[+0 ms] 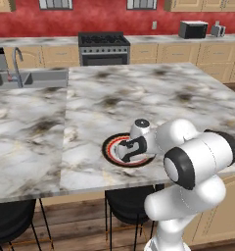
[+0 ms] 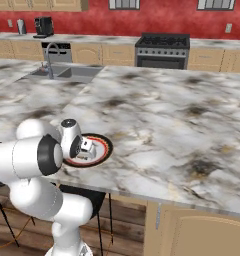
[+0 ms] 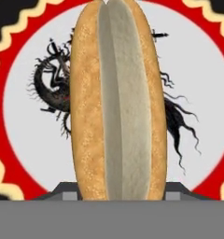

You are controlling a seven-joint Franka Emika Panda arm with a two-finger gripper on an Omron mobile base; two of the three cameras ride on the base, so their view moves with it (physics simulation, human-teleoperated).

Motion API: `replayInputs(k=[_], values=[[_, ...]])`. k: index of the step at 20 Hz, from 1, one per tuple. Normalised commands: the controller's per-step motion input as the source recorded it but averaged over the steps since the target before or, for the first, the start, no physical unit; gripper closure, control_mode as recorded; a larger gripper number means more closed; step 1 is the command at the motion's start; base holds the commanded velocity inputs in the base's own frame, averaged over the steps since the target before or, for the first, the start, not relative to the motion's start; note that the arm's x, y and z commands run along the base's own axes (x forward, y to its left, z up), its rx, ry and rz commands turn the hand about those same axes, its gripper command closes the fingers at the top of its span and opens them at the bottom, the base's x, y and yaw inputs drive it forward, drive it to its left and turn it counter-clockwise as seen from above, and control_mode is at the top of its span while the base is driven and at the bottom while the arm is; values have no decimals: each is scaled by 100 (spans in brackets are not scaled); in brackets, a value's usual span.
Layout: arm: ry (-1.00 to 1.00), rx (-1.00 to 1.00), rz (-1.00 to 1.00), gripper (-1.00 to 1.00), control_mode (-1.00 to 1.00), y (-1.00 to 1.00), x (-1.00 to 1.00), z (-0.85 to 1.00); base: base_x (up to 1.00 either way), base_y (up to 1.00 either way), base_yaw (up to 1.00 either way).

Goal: Move the hot dog bun to the plate on the dining table and place the condiment next to that plate. Then navigate to the fridge and take the sausage and place it on the plate as well.

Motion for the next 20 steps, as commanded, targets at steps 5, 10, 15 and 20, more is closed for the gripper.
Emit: replayInputs(k=[5,10,15,20], values=[[0,0,0,-100,-100,0,13,-20,0,0,0],[0,0,0,-100,-100,-1,-2,-10,0,0,0],[0,0,0,-100,-100,0,-16,7,0,0,0],[0,-1,0,-100,-100,0,-27,54,0,0,0]])
